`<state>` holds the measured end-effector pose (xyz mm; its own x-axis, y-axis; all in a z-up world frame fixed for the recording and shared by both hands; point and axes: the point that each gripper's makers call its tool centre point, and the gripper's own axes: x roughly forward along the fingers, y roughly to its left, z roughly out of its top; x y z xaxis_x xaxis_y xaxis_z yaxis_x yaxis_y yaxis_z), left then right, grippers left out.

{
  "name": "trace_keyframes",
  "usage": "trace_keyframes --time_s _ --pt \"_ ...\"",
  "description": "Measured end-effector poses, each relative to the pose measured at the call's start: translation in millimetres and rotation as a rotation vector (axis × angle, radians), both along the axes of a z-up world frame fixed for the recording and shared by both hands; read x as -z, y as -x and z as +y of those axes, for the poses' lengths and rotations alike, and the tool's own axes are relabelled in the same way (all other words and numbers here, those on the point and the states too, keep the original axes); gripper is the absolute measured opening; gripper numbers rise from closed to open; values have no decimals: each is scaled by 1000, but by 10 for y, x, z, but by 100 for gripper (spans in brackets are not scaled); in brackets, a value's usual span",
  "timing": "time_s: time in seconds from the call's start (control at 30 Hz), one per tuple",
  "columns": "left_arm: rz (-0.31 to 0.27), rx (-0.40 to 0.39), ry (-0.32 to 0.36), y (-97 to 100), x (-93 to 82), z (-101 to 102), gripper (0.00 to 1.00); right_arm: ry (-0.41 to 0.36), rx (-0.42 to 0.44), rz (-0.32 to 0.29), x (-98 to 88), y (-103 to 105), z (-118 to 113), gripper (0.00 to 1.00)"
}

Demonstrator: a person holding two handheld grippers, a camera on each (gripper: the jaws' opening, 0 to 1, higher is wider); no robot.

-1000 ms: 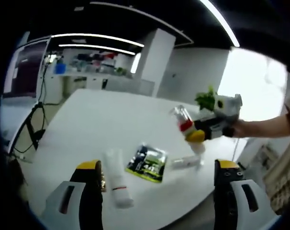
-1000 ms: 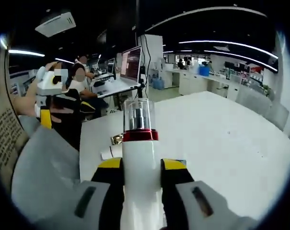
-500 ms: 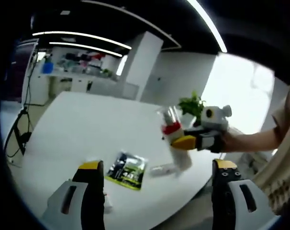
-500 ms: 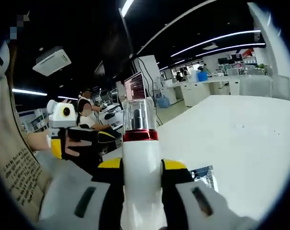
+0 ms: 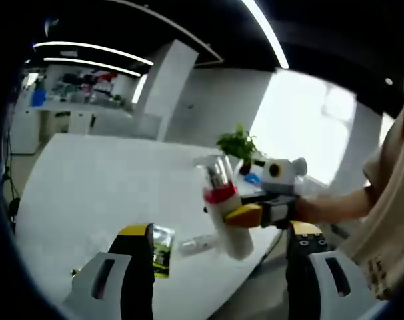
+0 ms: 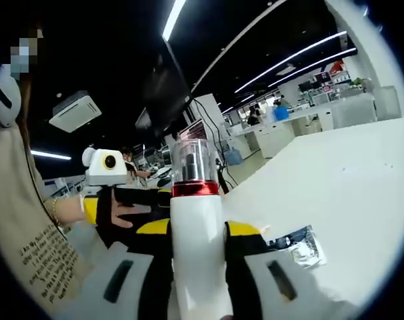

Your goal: Arrange the skincare products in the storage area until every visible bottle or jar stands upright without overlapping.

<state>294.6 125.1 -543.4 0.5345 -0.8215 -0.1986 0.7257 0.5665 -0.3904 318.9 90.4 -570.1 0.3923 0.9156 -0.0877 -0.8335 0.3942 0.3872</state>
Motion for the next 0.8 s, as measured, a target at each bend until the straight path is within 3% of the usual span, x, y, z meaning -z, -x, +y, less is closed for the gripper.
trace_keyframes --time_s 0.3,0.43,0.67,0.8 --pt "17 119 38 -27 -104 -199 73 -82 -38 4 -151 206 -16 29" --pt "32 213 94 42 -201 -339 63 -120 -81 0 -264 321 29 29" --pt "-6 281 136 110 -377 -502 47 -180 -121 1 -404 426 78 29" --pt "-20 295 125 123 -348 -536 37 -203 -118 14 -400 449 69 29"
